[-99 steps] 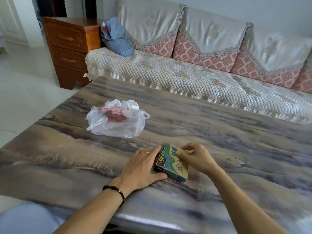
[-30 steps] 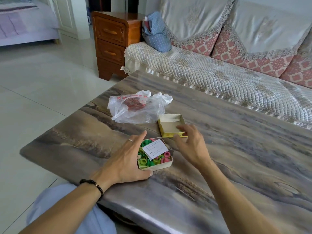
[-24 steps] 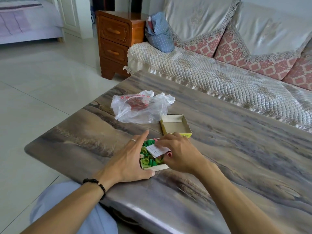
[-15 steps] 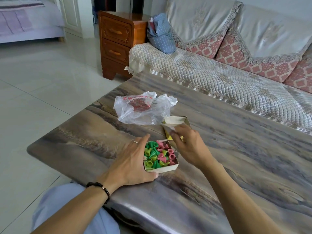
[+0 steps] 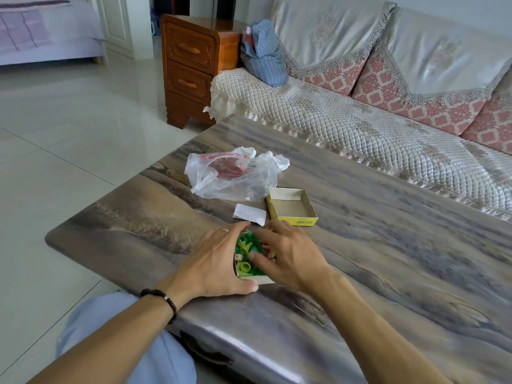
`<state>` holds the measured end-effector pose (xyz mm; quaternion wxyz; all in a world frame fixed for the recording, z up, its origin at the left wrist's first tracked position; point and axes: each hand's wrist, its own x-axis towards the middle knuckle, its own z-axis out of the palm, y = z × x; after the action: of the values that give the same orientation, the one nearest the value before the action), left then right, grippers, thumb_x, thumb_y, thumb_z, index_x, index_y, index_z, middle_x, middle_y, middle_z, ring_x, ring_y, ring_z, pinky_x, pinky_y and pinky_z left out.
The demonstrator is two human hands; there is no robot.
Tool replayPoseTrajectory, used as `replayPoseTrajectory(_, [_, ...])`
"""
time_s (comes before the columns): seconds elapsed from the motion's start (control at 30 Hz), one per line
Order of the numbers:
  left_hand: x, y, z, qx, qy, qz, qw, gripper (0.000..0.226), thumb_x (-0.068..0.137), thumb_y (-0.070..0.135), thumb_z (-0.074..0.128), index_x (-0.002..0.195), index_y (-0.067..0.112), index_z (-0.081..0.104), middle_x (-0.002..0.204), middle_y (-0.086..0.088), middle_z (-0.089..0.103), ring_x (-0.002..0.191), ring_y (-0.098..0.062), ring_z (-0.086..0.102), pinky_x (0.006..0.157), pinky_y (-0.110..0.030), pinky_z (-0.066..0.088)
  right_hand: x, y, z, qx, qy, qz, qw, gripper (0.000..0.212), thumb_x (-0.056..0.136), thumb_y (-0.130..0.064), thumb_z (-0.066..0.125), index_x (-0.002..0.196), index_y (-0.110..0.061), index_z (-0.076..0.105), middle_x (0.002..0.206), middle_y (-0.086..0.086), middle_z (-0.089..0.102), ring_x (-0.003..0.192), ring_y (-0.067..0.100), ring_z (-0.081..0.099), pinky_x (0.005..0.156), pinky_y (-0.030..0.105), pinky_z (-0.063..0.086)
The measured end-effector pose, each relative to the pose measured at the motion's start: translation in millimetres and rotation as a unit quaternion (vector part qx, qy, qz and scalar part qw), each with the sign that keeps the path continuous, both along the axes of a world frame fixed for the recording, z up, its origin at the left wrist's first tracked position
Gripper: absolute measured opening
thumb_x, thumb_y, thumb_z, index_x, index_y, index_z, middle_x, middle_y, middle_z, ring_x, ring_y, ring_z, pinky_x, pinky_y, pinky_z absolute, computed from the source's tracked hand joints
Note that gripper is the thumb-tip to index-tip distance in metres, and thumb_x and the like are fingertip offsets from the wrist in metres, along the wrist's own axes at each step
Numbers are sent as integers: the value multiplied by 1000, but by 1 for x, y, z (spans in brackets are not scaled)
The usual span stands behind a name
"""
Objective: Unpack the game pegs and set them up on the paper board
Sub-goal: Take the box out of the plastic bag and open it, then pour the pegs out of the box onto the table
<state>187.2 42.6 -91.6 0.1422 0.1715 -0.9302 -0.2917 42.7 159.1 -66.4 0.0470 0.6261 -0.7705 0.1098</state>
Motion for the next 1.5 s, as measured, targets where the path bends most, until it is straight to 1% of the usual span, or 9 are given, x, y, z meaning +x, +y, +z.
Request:
replayPoseTrajectory(0.13, [2, -2, -2, 26, -10, -4, 1000, 108, 58, 53, 80, 145, 28, 22, 132, 6, 49, 116, -13, 46, 96, -24, 37, 5, 0, -5, 27, 18, -20, 999, 46, 92, -54, 45, 129, -27, 48, 115, 4, 53, 101, 24, 54, 78, 35, 45])
replayPoseTrajectory(0.3, [4, -5, -5, 32, -27, 8, 999, 114, 54, 59, 77, 147, 30, 17, 134, 4, 49, 120, -16, 47, 96, -28, 42, 13, -6, -11, -31, 64, 5, 997, 29, 89, -45, 53, 107, -22, 50, 90, 3, 54, 73, 24, 60, 52, 30, 39])
replayPoseTrajectory(0.4, [3, -5, -7, 35, -31, 7, 999, 117, 55, 59, 77, 149, 31, 12, 137, 2, 47, 122, -18, 46, 97, -28, 41, 14, -9, -12, 5, 42, -15, 999, 49, 88, -60, 36, 120, -28, 53, 98, 0, 55, 85, 23, 58, 61, 37, 49])
replayPoseTrajectory(0.67, [2, -5, -8, 12, -22, 3, 1000, 118, 58, 58, 77, 151, 29, 10, 137, 1, 49, 123, -18, 44, 96, -24, 34, 13, -15, -14, 1, -11, -16, 1000, 38, 92, -49, 50, 117, -22, 58, 101, 0, 60, 82, 29, 60, 62, 39, 46])
replayPoseTrajectory(0.9, [3, -6, -9, 17, -26, 6, 999, 118, 58, 61, 76, 151, 29, 11, 135, 2, 49, 123, -19, 42, 99, -25, 33, 10, -22, -21, -64, -107, -87, 988, 22, 87, -37, 61, 88, -16, 63, 83, 2, 68, 75, 24, 62, 65, 40, 50])
replayPoseTrajectory(1.1, [6, -5, -3, -12, -3, -6, 1000, 100, 63, 58, 79, 145, 29, 30, 128, 9, 51, 117, -13, 44, 94, -20, 26, 4, -25, -4, -176, -315, -206, 910, 17, 83, -32, 69, 76, -16, 67, 67, -6, 65, 61, 5, 60, 55, 19, 48])
replayPoseTrajectory(1.23, [9, -18, -8, -29, -15, 8, 999, 99, 61, 65, 75, 143, 28, 34, 133, 9, 50, 119, -12, 44, 101, -25, 27, -20, -17, -3, -258, -395, -259, 843, 25, 85, -26, 68, 68, -8, 63, 56, 3, 58, 44, 15, 53, 45, 28, 46])
replayPoseTrajectory(1.33, [12, -25, -12, -28, -18, 15, 999, 102, 56, 72, 67, 142, 28, 35, 134, 10, 48, 119, -10, 45, 104, -28, 29, -29, -12, -20, -208, -308, -284, 884, 21, 85, -30, 67, 71, -16, 61, 58, 0, 62, 50, 19, 61, 49, 33, 49])
replayPoseTrajectory(1.5, [13, -25, -15, -29, -9, 8, 1000, 100, 57, 70, 69, 142, 28, 35, 132, 11, 47, 118, -7, 44, 104, -28, 30, -26, -13, -36, -129, -116, -251, 952, 21, 85, -34, 62, 92, -15, 66, 91, -1, 63, 75, 22, 59, 63, 34, 50])
